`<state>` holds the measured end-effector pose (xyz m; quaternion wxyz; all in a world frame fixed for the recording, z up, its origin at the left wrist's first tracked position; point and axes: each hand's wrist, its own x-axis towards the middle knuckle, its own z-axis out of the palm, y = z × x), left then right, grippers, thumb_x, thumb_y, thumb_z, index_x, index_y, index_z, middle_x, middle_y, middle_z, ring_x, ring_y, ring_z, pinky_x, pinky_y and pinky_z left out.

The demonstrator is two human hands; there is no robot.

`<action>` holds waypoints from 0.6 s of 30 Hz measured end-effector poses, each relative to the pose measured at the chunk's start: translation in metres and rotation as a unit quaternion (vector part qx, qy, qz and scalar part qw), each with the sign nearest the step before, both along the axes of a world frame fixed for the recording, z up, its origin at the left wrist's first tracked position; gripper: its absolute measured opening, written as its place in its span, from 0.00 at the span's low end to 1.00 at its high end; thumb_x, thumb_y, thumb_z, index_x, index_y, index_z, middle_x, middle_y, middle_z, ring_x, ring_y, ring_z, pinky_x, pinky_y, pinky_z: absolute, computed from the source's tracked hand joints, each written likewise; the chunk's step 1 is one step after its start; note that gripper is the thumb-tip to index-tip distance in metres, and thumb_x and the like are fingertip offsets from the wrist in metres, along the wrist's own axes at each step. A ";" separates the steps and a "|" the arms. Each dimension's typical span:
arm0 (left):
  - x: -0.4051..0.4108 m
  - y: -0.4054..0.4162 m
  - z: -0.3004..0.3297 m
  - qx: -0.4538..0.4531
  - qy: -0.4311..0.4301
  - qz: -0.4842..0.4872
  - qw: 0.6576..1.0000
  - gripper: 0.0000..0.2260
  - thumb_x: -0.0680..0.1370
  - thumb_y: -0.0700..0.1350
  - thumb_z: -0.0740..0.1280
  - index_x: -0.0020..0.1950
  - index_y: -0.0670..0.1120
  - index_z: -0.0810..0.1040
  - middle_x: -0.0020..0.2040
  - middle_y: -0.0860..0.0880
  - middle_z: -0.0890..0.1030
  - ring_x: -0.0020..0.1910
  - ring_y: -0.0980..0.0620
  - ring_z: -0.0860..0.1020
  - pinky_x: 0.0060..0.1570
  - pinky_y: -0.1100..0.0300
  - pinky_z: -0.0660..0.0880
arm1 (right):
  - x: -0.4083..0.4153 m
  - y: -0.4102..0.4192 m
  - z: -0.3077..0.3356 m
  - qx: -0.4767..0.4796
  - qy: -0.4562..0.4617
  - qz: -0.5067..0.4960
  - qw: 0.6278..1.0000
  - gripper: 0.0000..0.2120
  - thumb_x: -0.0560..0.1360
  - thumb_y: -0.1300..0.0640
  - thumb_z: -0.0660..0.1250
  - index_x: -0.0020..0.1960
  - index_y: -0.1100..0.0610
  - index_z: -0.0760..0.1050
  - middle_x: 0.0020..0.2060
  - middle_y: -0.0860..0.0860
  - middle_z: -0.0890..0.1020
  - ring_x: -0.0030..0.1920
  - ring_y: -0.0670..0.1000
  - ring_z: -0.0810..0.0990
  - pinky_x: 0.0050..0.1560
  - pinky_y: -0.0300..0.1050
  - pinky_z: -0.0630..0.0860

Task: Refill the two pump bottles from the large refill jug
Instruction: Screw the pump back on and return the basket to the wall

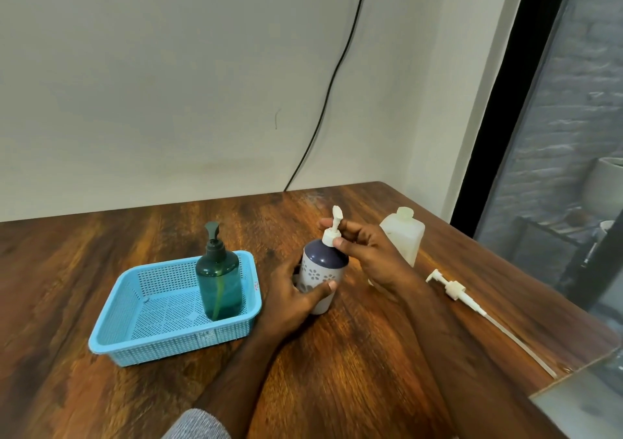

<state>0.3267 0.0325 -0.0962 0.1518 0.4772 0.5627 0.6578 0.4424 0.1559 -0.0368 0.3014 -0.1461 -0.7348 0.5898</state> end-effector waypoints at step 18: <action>0.001 -0.001 0.002 -0.001 -0.006 -0.004 1.000 0.23 0.71 0.39 0.78 0.62 0.53 0.76 0.54 0.57 0.83 0.53 0.58 0.82 0.47 0.67 0.77 | -0.006 -0.002 -0.005 0.012 0.038 -0.095 0.995 0.08 0.76 0.60 0.73 0.55 0.56 0.83 0.51 0.50 0.86 0.56 0.50 0.84 0.62 0.55 0.79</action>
